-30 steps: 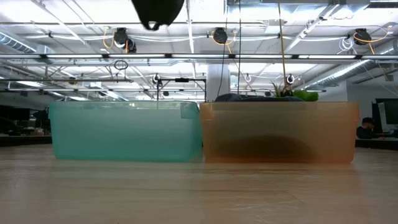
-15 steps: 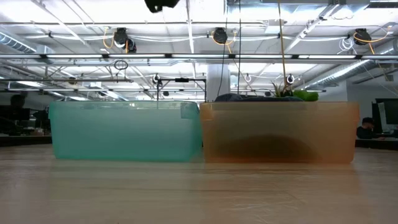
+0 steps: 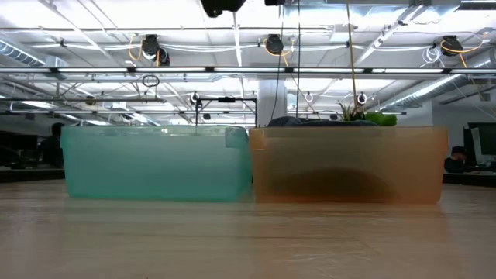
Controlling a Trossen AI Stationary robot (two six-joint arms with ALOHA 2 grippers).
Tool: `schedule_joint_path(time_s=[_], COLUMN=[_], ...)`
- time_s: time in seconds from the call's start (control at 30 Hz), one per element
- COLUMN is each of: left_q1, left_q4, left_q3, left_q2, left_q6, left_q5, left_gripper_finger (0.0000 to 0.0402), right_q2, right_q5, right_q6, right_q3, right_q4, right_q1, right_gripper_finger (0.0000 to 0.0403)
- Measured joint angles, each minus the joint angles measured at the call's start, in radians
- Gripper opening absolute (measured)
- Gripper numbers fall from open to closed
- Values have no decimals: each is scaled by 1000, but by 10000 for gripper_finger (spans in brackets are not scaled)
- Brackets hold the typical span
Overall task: Pick & Place hat
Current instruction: Put the bottom gray cap into the blue bin
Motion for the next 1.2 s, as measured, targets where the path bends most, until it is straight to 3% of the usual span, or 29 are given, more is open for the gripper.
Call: schedule_joint_path(time_s=[0.4,0.7,0.9,1.1,1.2], left_q1=[-33,-70,-78,-78,-78], left_q4=[17,46,81,101,104], left_q3=[0,1,0,0,0], left_q2=[59,109,149,139,121], left_q6=[-63,-88,-85,-86,-91], left_q5=[19,-60,-106,-148,-125], left_gripper_finger=[8,8,8,15,30], right_q2=[0,0,-4,-20,-29], right_q5=[-47,-82,-131,-161,-158], right_q6=[-56,-86,-91,-125,-166], right_q3=[0,0,0,0,1], right_q4=[66,149,153,147,149], right_q1=[6,13,13,22,26], right_gripper_finger=[285,234,161,24,8])
